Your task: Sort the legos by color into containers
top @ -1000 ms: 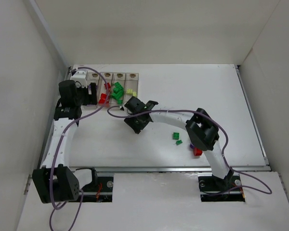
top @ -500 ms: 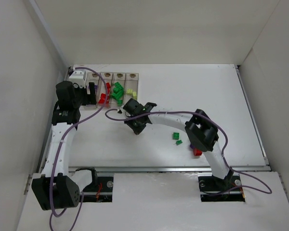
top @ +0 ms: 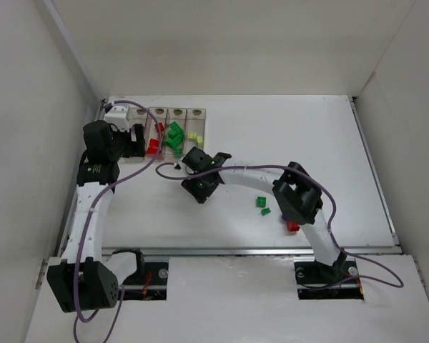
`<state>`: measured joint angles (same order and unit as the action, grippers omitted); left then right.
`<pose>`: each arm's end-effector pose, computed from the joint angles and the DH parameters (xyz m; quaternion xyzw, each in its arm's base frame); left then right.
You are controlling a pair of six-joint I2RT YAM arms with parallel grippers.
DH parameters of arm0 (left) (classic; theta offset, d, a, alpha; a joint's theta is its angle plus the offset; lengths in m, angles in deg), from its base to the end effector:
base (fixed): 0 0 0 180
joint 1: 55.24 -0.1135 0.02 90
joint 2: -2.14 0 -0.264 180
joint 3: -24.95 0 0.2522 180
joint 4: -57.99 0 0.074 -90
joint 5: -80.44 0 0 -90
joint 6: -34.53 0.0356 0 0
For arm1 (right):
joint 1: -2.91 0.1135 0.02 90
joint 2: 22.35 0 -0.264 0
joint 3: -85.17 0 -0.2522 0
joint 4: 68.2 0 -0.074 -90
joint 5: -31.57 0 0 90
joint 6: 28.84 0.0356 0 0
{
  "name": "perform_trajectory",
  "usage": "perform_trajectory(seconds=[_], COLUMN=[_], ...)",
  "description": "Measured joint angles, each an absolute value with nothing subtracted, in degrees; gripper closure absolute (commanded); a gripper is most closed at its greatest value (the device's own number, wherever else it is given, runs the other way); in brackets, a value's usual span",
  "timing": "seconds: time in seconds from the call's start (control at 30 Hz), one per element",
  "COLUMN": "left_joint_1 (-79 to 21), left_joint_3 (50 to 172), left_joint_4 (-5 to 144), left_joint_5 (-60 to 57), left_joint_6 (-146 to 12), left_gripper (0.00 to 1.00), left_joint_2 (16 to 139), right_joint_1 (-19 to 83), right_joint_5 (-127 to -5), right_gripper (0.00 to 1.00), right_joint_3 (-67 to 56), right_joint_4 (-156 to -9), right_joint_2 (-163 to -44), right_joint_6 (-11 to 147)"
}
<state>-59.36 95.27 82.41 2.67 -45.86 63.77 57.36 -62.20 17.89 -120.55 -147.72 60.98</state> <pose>0.2485 0.0103 0.3544 0.1022 0.7887 -0.0126 0.6061 0.2686 0.3798 0.1743 -0.4541 0.8637 0.1272 0.1779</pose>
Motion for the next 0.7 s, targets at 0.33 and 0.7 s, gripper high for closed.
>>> perform_trajectory(seconds=[0.33,0.7], left_joint_1=[-59.36,-59.36], left_joint_3=[95.27,95.24], left_joint_4=[82.52,82.78], left_joint_5=[3.99,4.47], left_joint_6=[-45.40,-45.33], left_gripper=[0.22,0.22], left_joint_2=[63.77,63.55], right_joint_1=[52.01,42.72], right_joint_5=[-60.97,-56.95], right_gripper=[0.19,0.24], right_joint_3=[20.34,23.92], right_joint_4=[-120.59,-121.56], right_joint_2=[-147.08,-148.22], right_joint_6=[69.35,64.67])
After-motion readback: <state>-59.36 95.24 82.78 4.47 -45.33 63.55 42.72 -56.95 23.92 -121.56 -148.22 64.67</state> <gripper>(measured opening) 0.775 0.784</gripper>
